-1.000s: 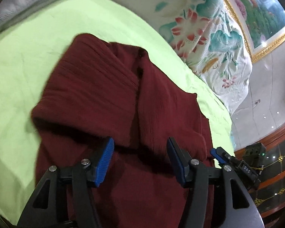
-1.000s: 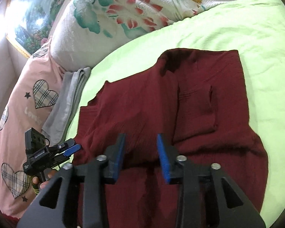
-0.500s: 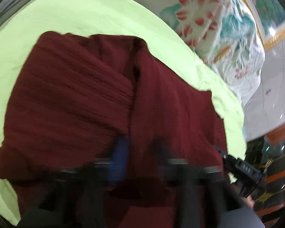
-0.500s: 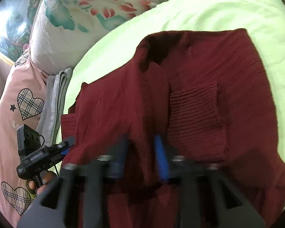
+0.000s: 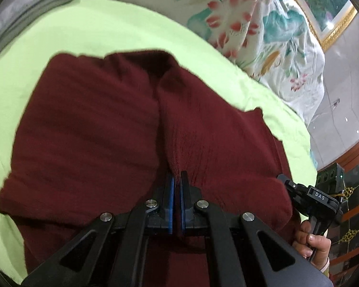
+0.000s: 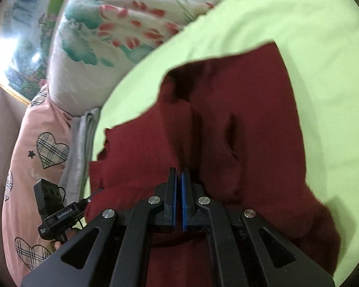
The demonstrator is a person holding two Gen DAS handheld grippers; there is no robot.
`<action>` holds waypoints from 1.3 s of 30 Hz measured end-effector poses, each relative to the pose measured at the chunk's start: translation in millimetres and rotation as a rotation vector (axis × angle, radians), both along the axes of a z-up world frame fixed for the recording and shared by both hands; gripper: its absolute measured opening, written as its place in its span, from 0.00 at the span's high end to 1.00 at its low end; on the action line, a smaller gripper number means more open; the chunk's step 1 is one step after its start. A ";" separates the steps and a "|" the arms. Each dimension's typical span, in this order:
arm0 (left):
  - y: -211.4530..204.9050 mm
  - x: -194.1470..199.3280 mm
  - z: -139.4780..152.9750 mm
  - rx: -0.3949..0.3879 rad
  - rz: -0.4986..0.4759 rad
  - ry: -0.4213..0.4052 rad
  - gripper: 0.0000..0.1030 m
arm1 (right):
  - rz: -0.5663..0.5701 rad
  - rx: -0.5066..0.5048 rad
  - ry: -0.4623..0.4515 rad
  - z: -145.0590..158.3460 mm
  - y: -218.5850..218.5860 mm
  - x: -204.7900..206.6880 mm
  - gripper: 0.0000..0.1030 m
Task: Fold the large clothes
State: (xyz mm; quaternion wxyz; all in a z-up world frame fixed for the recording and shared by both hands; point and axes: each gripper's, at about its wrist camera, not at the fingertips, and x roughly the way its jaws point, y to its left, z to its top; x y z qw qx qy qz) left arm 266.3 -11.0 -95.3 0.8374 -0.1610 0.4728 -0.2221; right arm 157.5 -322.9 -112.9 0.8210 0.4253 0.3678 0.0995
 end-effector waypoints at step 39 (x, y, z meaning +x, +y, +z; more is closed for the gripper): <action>18.0 -24.2 0.8 0.090 0.077 -0.028 0.93 | 0.029 -0.189 0.111 4.0 17.8 1.9 0.96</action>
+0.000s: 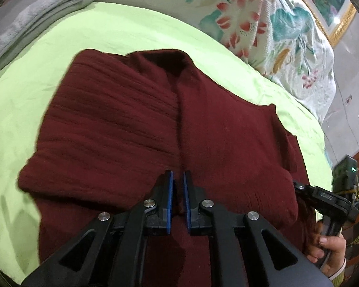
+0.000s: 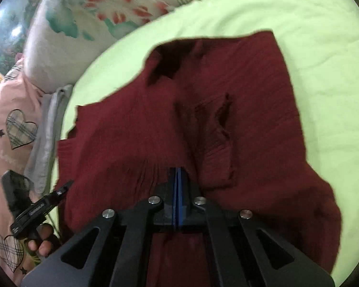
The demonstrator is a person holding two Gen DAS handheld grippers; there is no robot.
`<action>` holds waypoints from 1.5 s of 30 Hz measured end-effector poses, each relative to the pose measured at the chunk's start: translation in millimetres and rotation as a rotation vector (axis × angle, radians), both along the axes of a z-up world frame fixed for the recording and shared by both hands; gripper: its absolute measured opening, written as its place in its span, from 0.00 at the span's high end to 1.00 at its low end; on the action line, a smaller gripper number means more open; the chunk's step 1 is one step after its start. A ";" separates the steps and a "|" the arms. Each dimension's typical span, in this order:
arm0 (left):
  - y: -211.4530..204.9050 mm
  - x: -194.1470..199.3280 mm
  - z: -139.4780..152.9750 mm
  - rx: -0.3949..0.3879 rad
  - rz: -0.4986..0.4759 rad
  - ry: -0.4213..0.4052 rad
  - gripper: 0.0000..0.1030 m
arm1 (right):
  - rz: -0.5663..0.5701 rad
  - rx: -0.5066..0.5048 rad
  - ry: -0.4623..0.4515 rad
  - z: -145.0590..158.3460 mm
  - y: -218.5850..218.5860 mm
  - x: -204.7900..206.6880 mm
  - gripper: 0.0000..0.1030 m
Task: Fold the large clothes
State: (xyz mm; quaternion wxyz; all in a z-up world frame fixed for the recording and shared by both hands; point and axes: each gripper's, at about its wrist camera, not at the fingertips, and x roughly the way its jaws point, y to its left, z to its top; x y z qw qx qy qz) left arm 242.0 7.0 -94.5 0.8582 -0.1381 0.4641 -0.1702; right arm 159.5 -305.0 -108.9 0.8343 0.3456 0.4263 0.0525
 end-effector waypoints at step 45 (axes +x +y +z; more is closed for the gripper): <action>111.2 -236.0 -20.1 0.009 -0.103 0.075 0.76 | 0.224 0.257 -0.054 -12.3 19.1 -251.6 0.62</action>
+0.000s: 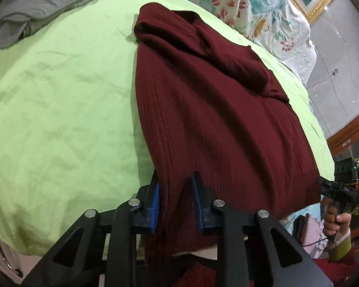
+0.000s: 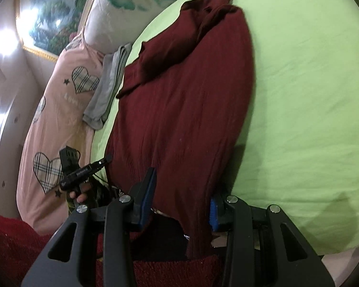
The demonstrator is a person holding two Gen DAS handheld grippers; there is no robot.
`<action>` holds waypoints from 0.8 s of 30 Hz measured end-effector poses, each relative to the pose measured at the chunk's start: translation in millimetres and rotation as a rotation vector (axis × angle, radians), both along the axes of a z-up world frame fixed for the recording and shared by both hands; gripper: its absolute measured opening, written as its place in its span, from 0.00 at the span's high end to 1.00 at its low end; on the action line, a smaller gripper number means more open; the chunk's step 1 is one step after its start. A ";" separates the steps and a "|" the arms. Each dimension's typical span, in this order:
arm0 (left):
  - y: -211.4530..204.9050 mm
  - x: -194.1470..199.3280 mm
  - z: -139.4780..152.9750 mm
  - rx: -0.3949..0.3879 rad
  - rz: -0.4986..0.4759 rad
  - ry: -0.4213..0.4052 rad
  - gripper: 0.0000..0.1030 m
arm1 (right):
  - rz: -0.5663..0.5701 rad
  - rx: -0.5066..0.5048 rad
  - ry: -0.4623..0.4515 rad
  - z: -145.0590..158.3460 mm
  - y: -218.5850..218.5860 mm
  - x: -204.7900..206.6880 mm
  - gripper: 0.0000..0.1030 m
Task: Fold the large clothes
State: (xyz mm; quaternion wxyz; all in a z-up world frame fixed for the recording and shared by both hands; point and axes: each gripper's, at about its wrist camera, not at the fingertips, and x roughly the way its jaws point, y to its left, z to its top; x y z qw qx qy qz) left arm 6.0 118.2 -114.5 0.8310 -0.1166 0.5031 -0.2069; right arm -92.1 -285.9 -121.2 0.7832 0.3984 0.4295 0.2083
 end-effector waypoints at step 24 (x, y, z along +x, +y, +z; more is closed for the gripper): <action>4.9 7.5 36.1 -0.196 0.012 -0.066 0.94 | -0.064 0.101 -0.143 25.2 -24.9 7.4 0.95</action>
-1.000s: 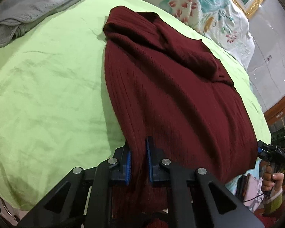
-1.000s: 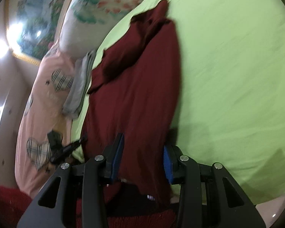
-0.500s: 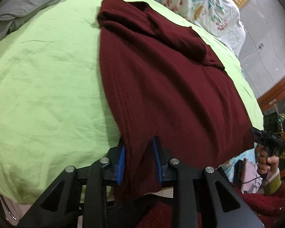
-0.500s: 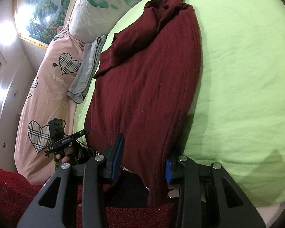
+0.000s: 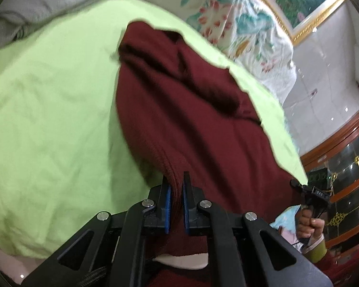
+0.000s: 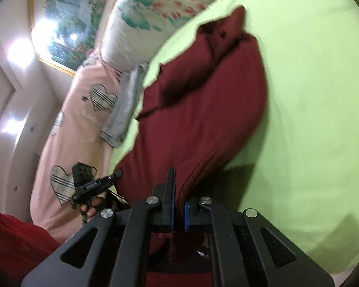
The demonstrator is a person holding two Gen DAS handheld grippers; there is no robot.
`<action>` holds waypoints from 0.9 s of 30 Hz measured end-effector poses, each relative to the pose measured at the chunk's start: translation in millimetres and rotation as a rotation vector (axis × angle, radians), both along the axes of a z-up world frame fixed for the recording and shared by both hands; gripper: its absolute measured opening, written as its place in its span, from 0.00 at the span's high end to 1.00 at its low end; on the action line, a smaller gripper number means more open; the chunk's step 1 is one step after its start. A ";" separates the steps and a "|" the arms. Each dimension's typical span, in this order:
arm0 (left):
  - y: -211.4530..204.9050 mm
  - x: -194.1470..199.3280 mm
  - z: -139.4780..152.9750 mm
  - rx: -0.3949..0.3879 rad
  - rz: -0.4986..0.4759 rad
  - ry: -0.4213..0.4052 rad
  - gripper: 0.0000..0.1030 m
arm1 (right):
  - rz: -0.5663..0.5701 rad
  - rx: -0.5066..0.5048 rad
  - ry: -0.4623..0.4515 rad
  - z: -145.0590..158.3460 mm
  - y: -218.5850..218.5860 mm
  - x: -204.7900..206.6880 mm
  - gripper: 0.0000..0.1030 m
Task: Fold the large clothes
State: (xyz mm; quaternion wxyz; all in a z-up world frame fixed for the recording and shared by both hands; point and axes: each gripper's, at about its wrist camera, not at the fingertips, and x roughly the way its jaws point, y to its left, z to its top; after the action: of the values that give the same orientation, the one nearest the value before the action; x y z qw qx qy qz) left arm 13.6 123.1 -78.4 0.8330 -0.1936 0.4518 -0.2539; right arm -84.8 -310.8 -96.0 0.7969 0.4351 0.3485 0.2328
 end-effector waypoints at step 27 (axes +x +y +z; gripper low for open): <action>-41.7 296.9 11.2 0.060 0.282 -0.013 0.95 | -0.213 -0.041 0.180 -19.7 -88.9 281.6 0.95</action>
State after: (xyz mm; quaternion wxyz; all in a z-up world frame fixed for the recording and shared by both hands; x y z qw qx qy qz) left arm 310.5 81.3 -67.2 0.8687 -0.2286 0.4223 -0.1219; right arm 196.8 -399.6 -115.6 0.7913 0.4724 0.3752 0.0996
